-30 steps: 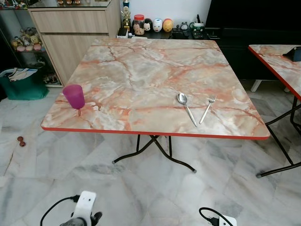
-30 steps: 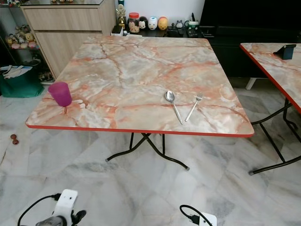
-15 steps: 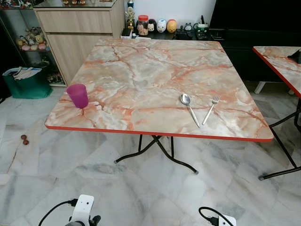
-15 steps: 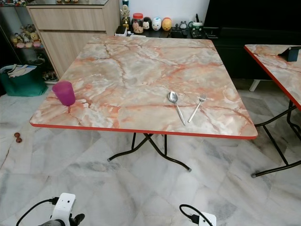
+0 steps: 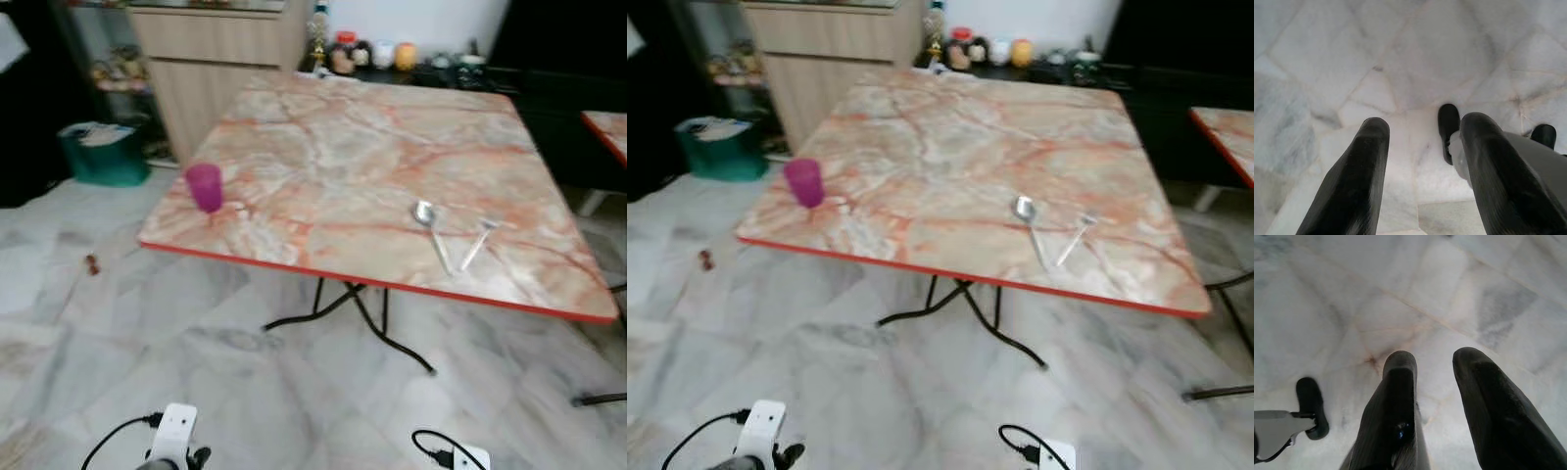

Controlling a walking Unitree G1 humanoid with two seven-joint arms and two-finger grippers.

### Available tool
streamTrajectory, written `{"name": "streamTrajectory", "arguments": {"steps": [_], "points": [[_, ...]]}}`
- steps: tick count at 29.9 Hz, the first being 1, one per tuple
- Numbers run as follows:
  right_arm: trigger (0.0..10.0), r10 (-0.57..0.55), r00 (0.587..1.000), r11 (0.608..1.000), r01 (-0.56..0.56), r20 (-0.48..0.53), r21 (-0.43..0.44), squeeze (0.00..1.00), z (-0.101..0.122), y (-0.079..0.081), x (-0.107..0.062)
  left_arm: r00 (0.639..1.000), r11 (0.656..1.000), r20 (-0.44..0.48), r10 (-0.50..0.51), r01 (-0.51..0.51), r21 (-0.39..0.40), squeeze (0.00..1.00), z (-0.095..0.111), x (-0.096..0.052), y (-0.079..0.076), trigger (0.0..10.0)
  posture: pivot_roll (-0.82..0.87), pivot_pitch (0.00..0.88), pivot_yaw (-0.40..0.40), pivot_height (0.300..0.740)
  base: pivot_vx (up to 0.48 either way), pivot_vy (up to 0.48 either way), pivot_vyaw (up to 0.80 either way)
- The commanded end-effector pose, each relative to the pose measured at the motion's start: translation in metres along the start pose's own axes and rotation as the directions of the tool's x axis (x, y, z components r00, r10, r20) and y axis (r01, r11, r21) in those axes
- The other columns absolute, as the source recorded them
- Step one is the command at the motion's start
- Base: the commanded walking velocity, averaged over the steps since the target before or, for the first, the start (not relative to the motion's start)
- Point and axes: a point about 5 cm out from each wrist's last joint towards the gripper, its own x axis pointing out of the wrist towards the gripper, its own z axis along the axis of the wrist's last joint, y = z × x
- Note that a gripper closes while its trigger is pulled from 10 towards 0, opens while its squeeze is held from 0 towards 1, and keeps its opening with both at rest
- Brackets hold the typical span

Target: Setting the table

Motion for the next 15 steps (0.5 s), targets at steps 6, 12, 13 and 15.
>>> {"name": "streamTrajectory", "arguments": {"steps": [6,12,13,15], "points": [[10.0,-0.002,1.0,1.0,0.002,-0.015,0.004,0.0,-0.0037,-0.0009,-0.0008,1.0,0.999,-0.03,-0.007,0.008,0.034,0.0,-0.0066,-0.0005,-0.0031,10.0,0.06,0.0,-0.019,0.74,0.0,0.0,0.07],[10.0,-0.001,1.0,1.0,0.001,-0.014,0.005,0.0,-0.0036,-0.0009,-0.0008,1.0,1.0,-0.027,-0.015,0.016,0.019,0.0,-0.0063,-0.0003,-0.0042,10.0,0.06,0.0,-0.019,0.74,0.0,0.0,0.0],[10.0,0.0,1.0,1.0,0.0,-0.014,-0.005,0.0,-0.0034,-0.0009,-0.0007,0.999,1.0,-0.023,-0.024,0.025,0.017,0.0,-0.006,-0.0003,-0.005,10.0,0.06,0.0,-0.021,0.74,0.0,0.0,0.0],[10.0,0.002,1.0,1.0,-0.002,-0.013,-0.014,0.0,-0.0031,-0.0008,-0.0007,0.999,0.999,-0.021,-0.031,0.032,0.019,0.0,-0.0056,-0.0002,-0.0056,10.0,0.06,0.0,-0.021,0.74,0.0,0.0,0.0]]}}
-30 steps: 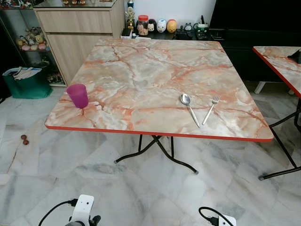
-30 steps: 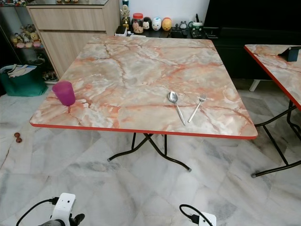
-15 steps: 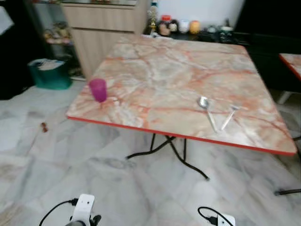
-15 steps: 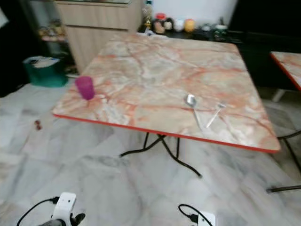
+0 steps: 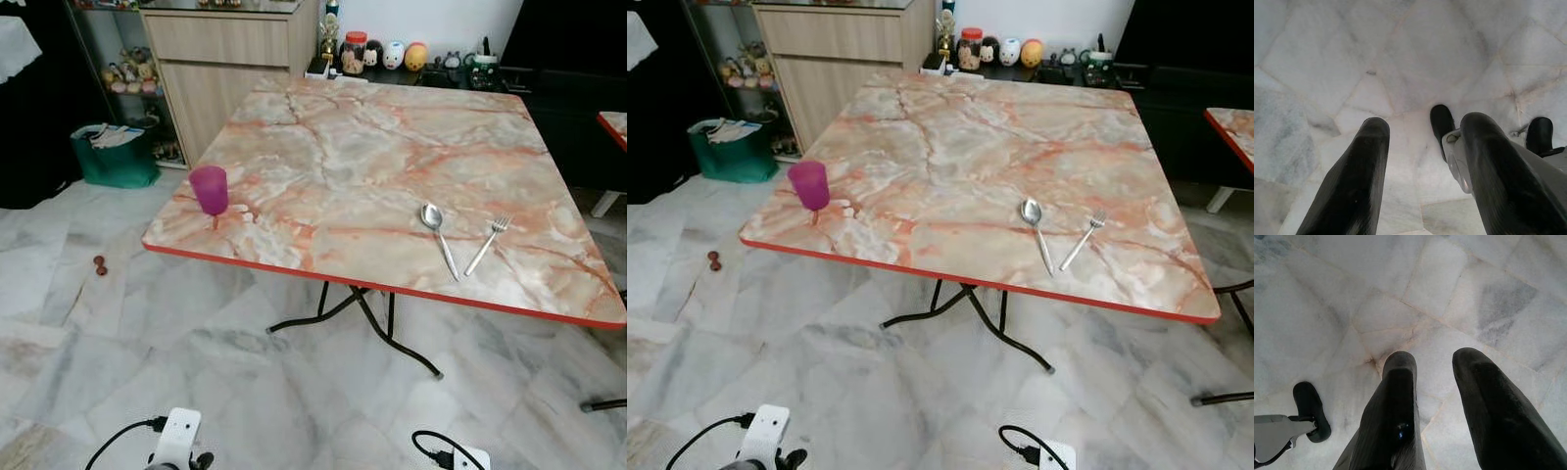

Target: Setting the table

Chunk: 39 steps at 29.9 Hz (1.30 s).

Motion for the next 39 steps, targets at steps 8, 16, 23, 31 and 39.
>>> {"name": "streamTrajectory", "arguments": {"steps": [8,16,23,31,39], "points": [[10.0,-0.007,1.0,1.0,0.007,-0.009,0.008,0.0,-0.002,-0.001,-0.001,1.0,1.0,-0.008,0.021,-0.022,-0.011,0.0,-0.004,-0.001,0.001,10.0,0.06,0.0,-0.025,0.74,0.158,0.0,0.37],[10.0,-0.004,1.0,1.0,0.004,-0.009,0.006,0.0,-0.002,-0.001,0.0,1.0,1.0,-0.019,0.002,-0.001,0.011,0.0,-0.006,0.001,-0.011,10.0,0.06,0.0,-0.028,0.74,0.268,0.0,0.0],[10.0,0.0,1.0,1.0,0.0,-0.01,0.0,0.0,-0.001,-0.001,0.0,1.0,1.0,-0.025,0.002,-0.002,0.011,0.0,-0.007,0.001,-0.012,10.0,0.06,0.0,-0.03,0.74,0.298,0.0,0.0],[10.0,0.003,1.0,1.0,-0.003,-0.007,-0.001,0.0,-0.001,-0.001,0.0,1.0,1.0,-0.022,-0.003,0.004,0.02,0.0,-0.004,0.002,-0.015,10.0,0.06,0.0,-0.029,0.74,0.076,0.0,0.0],[10.0,0.007,1.0,1.0,-0.007,-0.003,-0.017,0.0,-0.001,-0.001,0.0,1.0,1.0,-0.018,-0.005,0.005,0.012,0.0,-0.004,0.002,-0.016,10.0,0.05,0.0,-0.03,0.74,0.0,0.0,0.0]]}}
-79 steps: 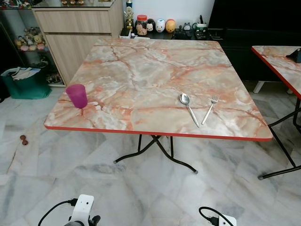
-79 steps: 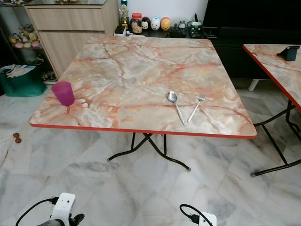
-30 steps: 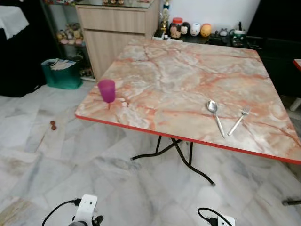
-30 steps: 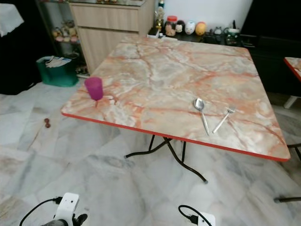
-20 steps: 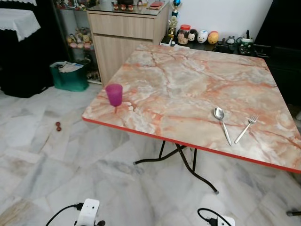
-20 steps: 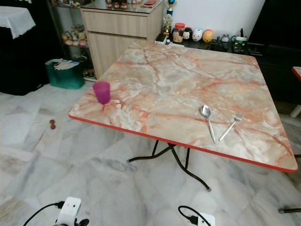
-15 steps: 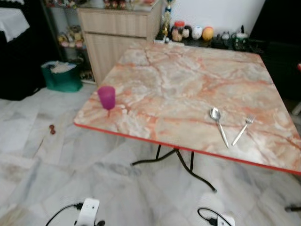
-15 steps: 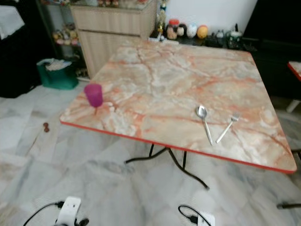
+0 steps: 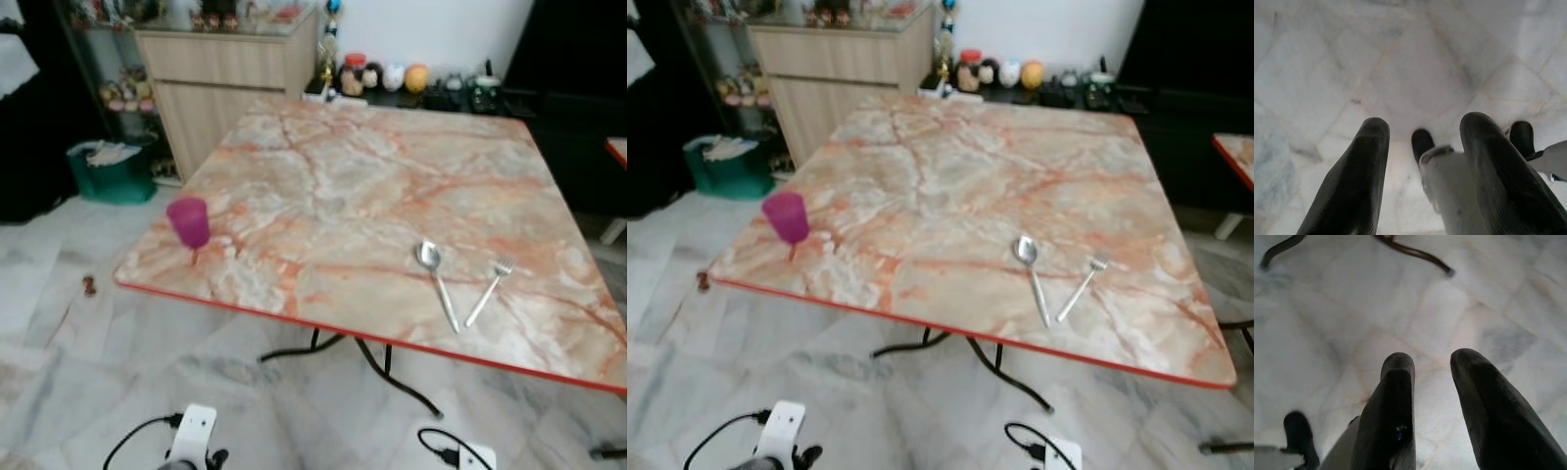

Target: Setting the table

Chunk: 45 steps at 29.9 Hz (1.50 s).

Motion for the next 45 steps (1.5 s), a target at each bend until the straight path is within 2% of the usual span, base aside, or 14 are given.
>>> {"name": "streamTrajectory", "arguments": {"steps": [1,4,6,14,33,41,45], "points": [[10.0,-0.003,1.0,1.0,0.003,-0.006,-0.011,0.0,-0.002,-0.003,-0.001,1.0,1.0,-0.01,0.007,-0.006,0.011,0.0,-0.002,-0.001,0.003,10.0,0.05,0.0,-0.03,0.74,0.0,0.0,0.0],[10.0,0.004,1.0,0.999,-0.004,0.002,-0.034,0.0,-0.001,-0.003,0.0,1.0,1.0,-0.011,0.007,-0.007,0.009,0.0,-0.002,-0.001,0.002,10.0,0.04,0.0,-0.031,0.74,0.0,0.0,0.0],[10.0,0.015,1.0,0.995,-0.013,0.015,-0.102,0.0,0.002,-0.003,0.0,1.0,1.0,-0.012,0.008,-0.008,0.01,0.0,-0.003,-0.001,0.002,10.0,0.04,0.0,-0.038,0.74,0.0,0.0,0.0],[10.0,0.037,0.996,0.992,-0.027,0.077,-0.127,0.0,0.008,-0.003,0.0,1.0,1.0,-0.012,0.009,-0.009,0.001,0.0,-0.003,-0.001,0.001,10.0,0.03,0.0,-0.046,0.74,0.0,0.0,0.0],[10.0,0.073,0.989,0.99,-0.056,0.128,-0.128,0.0,0.01,-0.001,-0.002,1.0,1.0,-0.024,0.005,-0.005,0.012,0.0,-0.008,-0.002,0.003,10.0,0.01,0.0,-0.045,0.74,0.0,0.0,0.0],[10.0,0.061,0.986,0.994,-0.045,0.155,-0.1,0.0,0.011,-0.001,-0.003,1.0,1.0,-0.023,0.004,-0.003,0.014,0.0,-0.008,-0.002,0.004,10.0,0.01,0.0,-0.043,0.74,0.0,0.0,0.0],[10.0,0.062,0.979,0.991,-0.037,0.193,-0.129,0.0,0.014,0.0,-0.004,1.0,1.0,-0.023,0.003,-0.003,0.017,0.0,-0.009,-0.002,0.004,10.0,0.01,0.0,-0.04,0.74,0.0,0.0,0.0]]}}
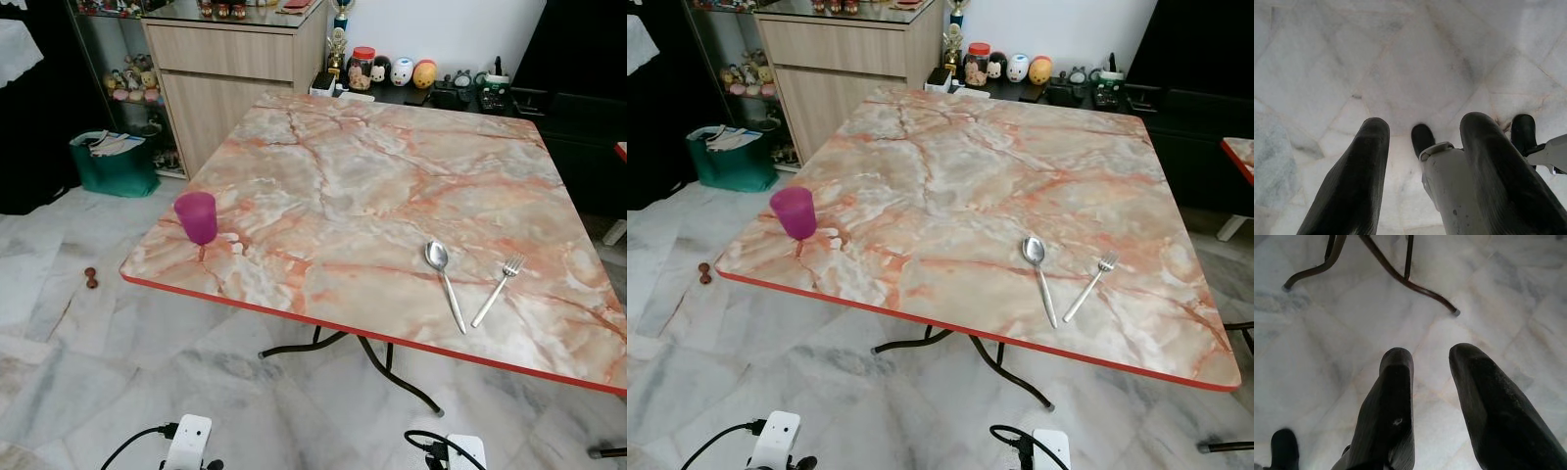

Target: Setting the table

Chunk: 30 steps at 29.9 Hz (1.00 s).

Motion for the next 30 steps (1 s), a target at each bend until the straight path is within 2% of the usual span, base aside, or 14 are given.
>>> {"name": "streamTrajectory", "arguments": {"steps": [1,3,13,15,18,30], "points": [[10.0,-0.004,1.0,1.0,0.004,0.014,-0.005,0.0,-0.0003,-0.0001,-0.001,1.0,1.0,-0.014,0.0,0.0,0.019,0.0,-0.0046,-0.0011,0.0019,10.0,0.01,0.0,-0.04,0.74,0.0,0.0,0.0],[10.0,-0.004,1.0,0.999,0.005,0.028,-0.036,0.0,0.0013,-0.0001,-0.0009,1.0,1.0,-0.013,0.001,-0.001,0.017,0.0,-0.0045,-0.0011,0.0021,10.0,0.01,0.0,-0.041,0.74,0.0,0.0,0.0],[10.0,-0.018,0.998,1.0,0.018,0.061,-0.005,0.0,0.0038,-0.0009,-0.0014,1.0,1.0,-0.013,0.002,-0.001,0.013,0.0,-0.0048,-0.0012,0.0023,10.0,0.02,0.0,-0.044,0.74,0.0,0.0,0.0],[10.0,-0.019,0.997,1.0,0.02,0.074,-0.014,0.0,0.0052,-0.001,-0.0014,1.0,1.0,-0.014,0.001,-0.001,0.013,0.0,-0.0047,-0.0012,0.0022,10.0,0.01,0.0,-0.045,0.74,0.0,0.0,0.0],[10.0,-0.019,0.996,0.997,0.025,0.087,-0.071,0.0,0.007,-0.0012,-0.0012,1.0,1.0,-0.014,0.001,0.0,0.013,0.0,-0.0047,-0.0011,0.002,10.0,0.01,0.0,-0.049,0.74,0.0,0.0,0.0],[10.0,-0.037,0.995,0.998,0.042,0.09,-0.051,0.0,0.008,-0.0017,-0.0008,1.0,1.0,-0.013,0.004,-0.004,0.01,0.0,-0.0035,-0.0009,0.0028,10.0,0.0,0.0,-0.047,0.74,0.0,0.0,0.0]]}}
